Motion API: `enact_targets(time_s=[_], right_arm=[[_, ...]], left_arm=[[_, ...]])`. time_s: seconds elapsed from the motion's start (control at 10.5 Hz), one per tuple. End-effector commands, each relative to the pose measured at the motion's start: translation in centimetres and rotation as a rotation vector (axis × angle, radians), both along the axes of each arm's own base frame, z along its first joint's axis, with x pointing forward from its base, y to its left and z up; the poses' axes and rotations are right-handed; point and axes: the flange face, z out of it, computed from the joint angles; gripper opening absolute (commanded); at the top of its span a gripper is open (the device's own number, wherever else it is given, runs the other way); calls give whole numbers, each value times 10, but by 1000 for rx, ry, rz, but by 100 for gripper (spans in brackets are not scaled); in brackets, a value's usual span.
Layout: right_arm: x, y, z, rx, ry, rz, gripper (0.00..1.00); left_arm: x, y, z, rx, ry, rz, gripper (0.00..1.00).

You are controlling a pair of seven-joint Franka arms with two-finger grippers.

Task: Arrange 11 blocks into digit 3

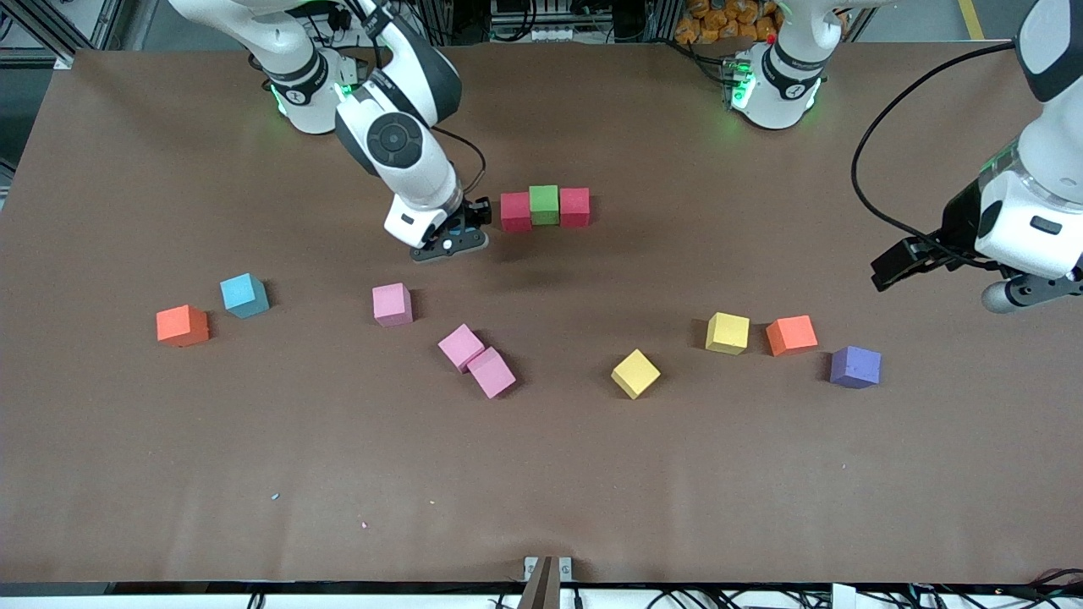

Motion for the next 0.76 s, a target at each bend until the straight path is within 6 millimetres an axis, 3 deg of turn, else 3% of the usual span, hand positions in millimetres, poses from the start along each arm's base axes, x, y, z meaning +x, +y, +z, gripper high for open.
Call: enact_targets(time_s=[0.0,0.19,0.38,0.48,0.67], right_arm=[[17,30,-3,30,27,-83,0],[27,40,-14,-13,-3,-102,0],[28,57,-53,-62,23,-160,0],[24,62,-63,-64,35,-177,0],[17,74,-72,-40,32,-179,0]], left_arm=[[-10,12,4,-29,21,-38,100],[-8,4,-1,-31,31,-54,100],[-5,-17,-15,-33,56,-87,100],[-5,-27,-19,-33,62,-99,100],[9,-36,-48,-43,93,-118,100]])
